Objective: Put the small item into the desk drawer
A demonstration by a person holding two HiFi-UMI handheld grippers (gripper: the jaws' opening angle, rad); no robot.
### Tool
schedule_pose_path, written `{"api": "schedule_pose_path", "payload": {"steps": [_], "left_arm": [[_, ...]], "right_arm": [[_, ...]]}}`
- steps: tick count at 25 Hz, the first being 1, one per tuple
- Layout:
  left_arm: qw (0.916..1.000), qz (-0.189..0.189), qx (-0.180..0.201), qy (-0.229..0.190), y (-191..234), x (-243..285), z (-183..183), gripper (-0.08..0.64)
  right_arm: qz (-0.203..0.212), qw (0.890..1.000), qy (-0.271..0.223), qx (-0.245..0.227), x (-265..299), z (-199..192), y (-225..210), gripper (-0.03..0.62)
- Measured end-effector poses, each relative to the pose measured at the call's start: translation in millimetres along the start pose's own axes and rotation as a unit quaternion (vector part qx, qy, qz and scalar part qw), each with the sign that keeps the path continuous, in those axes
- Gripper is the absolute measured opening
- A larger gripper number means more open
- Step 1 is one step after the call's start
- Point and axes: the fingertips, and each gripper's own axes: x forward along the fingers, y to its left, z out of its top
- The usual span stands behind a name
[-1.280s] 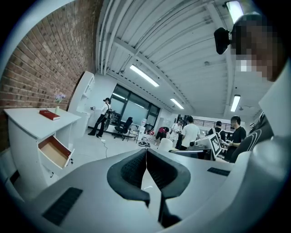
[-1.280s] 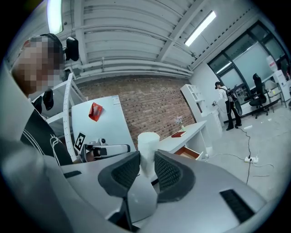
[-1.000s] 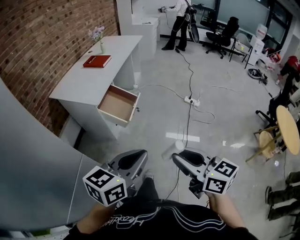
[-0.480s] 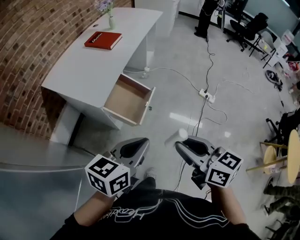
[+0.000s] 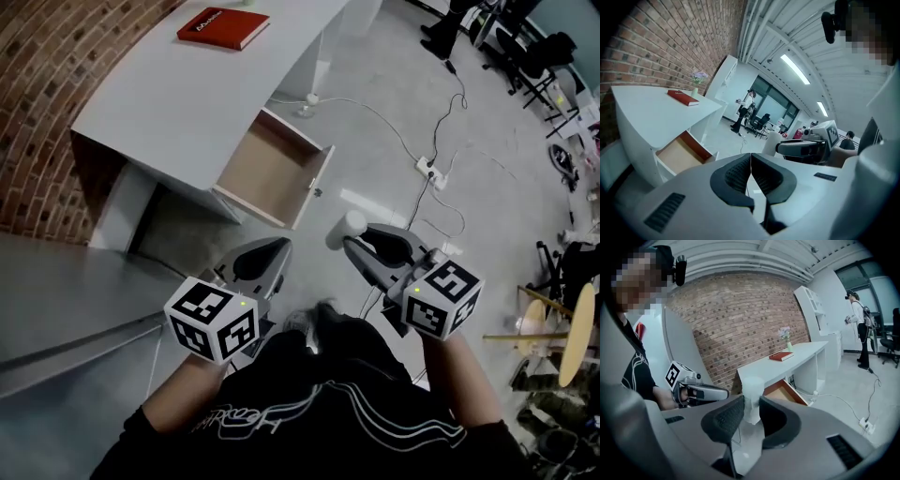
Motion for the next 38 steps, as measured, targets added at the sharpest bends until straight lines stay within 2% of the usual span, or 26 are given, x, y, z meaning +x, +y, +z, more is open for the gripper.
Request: {"api": "schedule_pose_path", "payload": {"steps": [6, 17, 24, 30, 38], "left_arm": [[0.9986, 0.035, -0.037, -0.013, 50, 5, -6, 0.023], [0.9927, 0.096, -0.07, -0.016, 121, 46, 9, 0.021], [0.9892, 0.118, -0.085, -0.016, 152, 81, 14, 0.022], [0.9821, 0.151, -0.111, -0.019, 173, 92, 4, 0.021], [0.9765, 0.173, -0.126, -0.017, 201, 96, -14, 0.021]], "right_arm": [[0.018, 0.999, 0.045, -0.019, 63, -3, -19, 0.112], [0.075, 0.991, 0.103, -0.049, 168, 13, -88, 0.112], [0.106, 0.982, 0.138, -0.07, 229, 10, -126, 0.112], [0.131, 0.97, 0.176, -0.1, 272, -14, -145, 0.112], [0.136, 0.954, 0.232, -0.136, 329, -61, -167, 0.114]]}}
